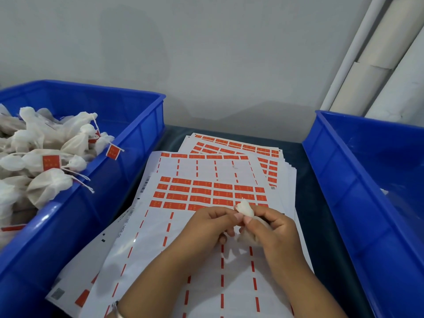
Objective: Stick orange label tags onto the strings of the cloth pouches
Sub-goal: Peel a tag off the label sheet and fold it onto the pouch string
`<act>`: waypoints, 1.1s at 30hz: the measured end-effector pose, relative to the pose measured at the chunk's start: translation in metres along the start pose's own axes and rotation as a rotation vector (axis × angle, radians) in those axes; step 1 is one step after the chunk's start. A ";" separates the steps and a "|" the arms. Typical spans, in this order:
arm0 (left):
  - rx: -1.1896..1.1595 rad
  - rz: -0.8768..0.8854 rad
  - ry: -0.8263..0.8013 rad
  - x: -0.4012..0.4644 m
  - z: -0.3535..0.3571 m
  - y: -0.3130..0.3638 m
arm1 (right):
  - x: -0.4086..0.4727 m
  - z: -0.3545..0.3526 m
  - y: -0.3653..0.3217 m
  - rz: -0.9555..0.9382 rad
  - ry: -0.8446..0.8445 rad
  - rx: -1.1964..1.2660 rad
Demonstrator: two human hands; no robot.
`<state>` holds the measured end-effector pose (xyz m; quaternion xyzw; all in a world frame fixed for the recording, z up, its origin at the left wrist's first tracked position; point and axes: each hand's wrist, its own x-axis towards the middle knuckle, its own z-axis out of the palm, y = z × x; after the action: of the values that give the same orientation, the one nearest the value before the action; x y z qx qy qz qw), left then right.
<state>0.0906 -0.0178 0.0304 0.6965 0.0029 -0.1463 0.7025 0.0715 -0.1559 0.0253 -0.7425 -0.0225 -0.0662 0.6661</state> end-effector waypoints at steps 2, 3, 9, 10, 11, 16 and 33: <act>-0.048 -0.027 -0.006 0.001 0.000 0.000 | 0.000 0.001 -0.002 -0.021 -0.004 -0.036; -0.061 -0.037 -0.012 0.001 -0.001 -0.001 | 0.000 0.002 -0.003 -0.031 -0.002 -0.058; -0.165 -0.105 -0.001 0.004 -0.002 -0.001 | -0.001 0.003 -0.002 -0.081 -0.005 -0.117; -0.185 -0.115 0.011 0.004 -0.002 0.000 | -0.001 0.003 -0.002 -0.088 -0.012 -0.124; -0.193 -0.123 0.021 0.004 -0.001 0.000 | -0.001 0.004 -0.002 -0.093 -0.016 -0.129; -0.160 -0.107 0.014 0.004 0.001 0.001 | -0.001 0.003 -0.002 -0.101 -0.009 -0.128; -0.141 -0.073 0.039 0.004 0.000 -0.001 | 0.000 0.001 0.002 -0.020 0.081 -0.047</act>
<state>0.0945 -0.0188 0.0287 0.6473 0.0522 -0.1575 0.7439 0.0718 -0.1550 0.0229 -0.7545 -0.0015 -0.1035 0.6480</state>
